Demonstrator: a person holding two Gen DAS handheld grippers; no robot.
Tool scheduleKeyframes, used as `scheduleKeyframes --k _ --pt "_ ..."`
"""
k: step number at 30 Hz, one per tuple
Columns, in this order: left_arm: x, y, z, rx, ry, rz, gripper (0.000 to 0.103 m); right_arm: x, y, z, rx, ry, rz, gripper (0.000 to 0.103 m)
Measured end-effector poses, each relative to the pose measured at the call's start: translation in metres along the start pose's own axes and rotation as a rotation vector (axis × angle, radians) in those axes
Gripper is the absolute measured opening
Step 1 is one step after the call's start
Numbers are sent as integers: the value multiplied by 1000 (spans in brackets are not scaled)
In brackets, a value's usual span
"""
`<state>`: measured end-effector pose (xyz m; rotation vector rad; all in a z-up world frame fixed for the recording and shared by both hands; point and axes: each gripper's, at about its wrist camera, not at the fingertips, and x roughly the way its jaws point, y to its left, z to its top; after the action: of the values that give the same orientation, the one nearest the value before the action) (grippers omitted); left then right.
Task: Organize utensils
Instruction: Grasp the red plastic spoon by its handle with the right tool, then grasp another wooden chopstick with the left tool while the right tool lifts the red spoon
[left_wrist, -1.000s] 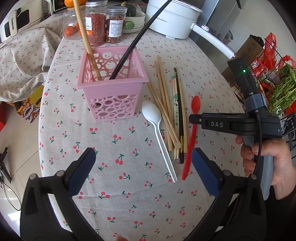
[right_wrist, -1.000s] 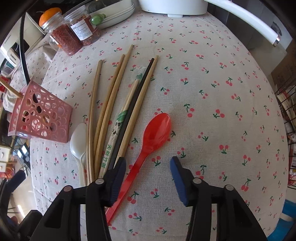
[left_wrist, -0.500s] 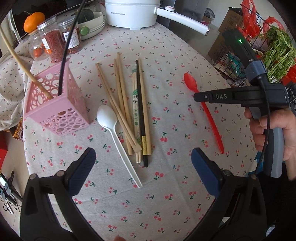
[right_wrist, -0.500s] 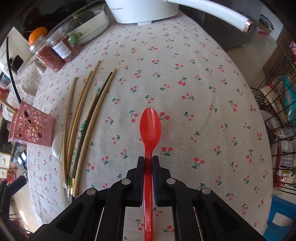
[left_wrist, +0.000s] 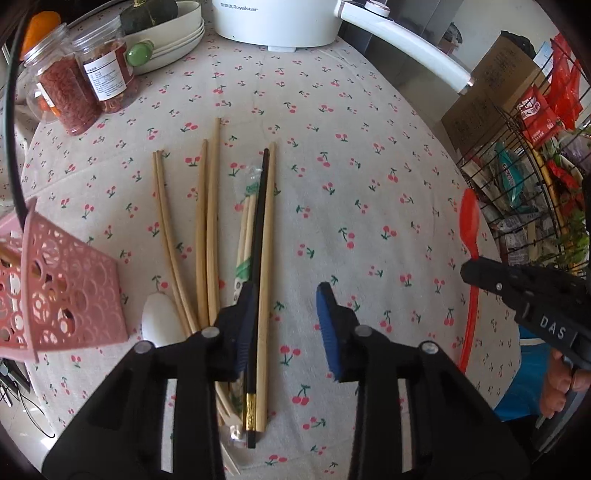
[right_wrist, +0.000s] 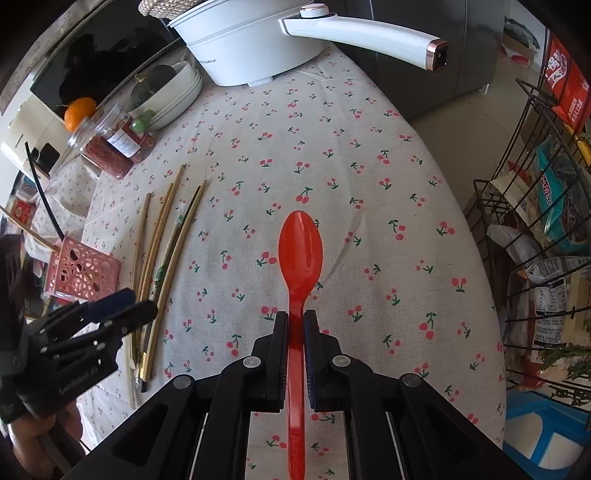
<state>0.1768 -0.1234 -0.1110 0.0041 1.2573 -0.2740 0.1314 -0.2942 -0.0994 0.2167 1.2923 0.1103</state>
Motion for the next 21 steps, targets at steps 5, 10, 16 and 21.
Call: scheduleKeyframes --k 5,10,16,21 --pt "18 3 21 -44 49 21 14 0 -14 4 22 12 25 8" --pt "29 2 29 -44 99 41 14 0 -13 6 9 13 42 8" --pt "33 -5 36 -22 146 58 14 1 -12 8 9 15 50 8" --pt "48 -14 57 -3 207 125 14 0 -10 8 11 10 54 8"
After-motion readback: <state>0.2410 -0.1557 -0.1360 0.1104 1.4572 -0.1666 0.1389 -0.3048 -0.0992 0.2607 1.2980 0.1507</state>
